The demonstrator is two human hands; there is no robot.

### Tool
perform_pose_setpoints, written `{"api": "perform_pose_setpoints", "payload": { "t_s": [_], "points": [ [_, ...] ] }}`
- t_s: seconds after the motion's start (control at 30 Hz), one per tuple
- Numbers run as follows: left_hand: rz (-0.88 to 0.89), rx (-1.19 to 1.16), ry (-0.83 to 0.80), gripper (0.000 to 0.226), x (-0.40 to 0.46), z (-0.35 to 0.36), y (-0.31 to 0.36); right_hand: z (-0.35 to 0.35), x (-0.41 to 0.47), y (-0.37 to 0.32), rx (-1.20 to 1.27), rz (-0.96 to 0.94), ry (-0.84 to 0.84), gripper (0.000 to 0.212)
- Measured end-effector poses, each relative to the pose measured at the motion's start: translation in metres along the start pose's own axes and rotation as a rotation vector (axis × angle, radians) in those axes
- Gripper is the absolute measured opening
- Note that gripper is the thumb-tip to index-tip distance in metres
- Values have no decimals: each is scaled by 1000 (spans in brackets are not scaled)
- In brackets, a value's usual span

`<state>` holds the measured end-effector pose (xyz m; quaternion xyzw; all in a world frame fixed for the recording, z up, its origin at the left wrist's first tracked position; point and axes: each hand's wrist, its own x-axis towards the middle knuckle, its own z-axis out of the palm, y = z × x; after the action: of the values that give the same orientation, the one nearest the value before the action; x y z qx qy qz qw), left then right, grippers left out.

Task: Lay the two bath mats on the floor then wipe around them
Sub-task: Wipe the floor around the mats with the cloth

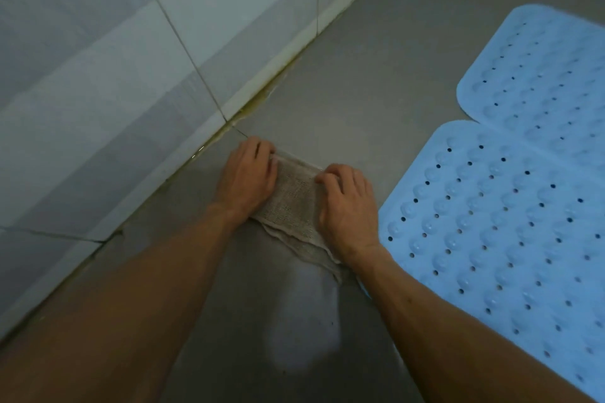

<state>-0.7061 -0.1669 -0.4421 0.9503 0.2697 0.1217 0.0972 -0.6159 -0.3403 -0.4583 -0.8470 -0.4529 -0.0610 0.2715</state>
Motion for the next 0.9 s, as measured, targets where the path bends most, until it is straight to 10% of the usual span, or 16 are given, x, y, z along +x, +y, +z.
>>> {"api": "perform_pose_setpoints", "payload": {
  "t_s": [0.37,0.9],
  "points": [
    [57,6,-257,67,8,39,8,26,-20,-17,-103,353,-231,61],
    [144,72,-288,63,213,96,75,17,138,136,-167,387,-208,64]
  ]
}}
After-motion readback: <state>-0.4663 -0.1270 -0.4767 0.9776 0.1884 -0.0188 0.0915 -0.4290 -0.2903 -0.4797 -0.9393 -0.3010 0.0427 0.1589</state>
